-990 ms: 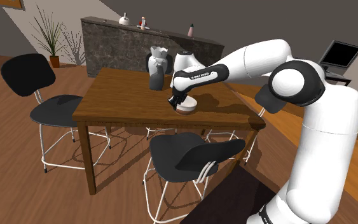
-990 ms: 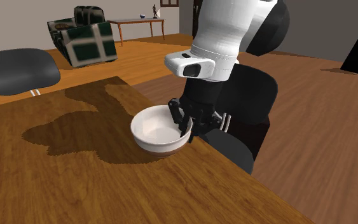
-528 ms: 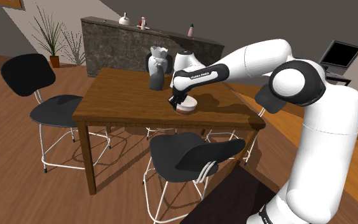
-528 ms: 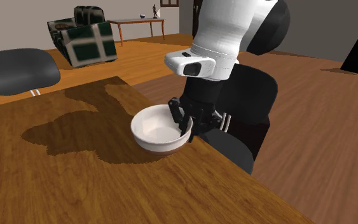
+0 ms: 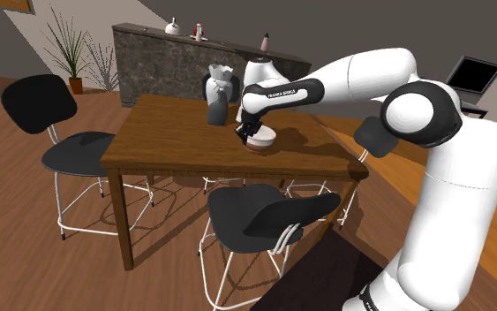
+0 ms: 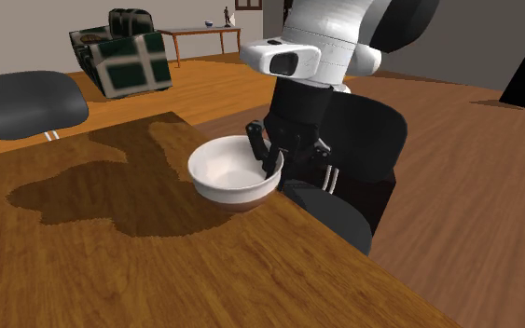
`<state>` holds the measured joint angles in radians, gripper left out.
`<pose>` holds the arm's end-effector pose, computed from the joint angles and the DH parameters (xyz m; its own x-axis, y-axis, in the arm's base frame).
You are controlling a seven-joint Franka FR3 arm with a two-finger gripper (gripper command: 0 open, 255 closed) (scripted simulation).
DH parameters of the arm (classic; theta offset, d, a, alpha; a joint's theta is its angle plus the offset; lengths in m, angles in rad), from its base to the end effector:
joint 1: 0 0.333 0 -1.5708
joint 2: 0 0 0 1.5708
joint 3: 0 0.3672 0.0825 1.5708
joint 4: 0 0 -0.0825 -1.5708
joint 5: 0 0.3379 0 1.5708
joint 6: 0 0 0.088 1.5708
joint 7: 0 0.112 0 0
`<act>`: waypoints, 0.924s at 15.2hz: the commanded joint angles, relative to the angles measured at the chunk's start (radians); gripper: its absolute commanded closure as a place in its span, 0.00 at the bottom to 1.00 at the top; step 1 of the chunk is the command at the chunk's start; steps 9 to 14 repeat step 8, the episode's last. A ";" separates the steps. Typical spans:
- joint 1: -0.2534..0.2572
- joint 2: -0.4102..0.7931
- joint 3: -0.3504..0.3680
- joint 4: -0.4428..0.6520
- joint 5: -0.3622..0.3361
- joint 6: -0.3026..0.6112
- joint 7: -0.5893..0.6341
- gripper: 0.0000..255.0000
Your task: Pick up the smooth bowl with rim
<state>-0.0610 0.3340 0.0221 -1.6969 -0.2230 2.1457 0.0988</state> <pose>0.6375 -0.0368 0.4766 0.9924 -0.0172 0.1218 -0.0391 -0.9829 0.1800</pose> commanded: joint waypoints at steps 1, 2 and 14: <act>0.000 -0.005 0.001 0.017 0.003 -0.022 -0.005 1.00; 0.000 -0.009 0.001 0.025 0.004 -0.034 -0.007 1.00; 0.000 -0.023 0.003 0.061 0.010 -0.083 -0.018 1.00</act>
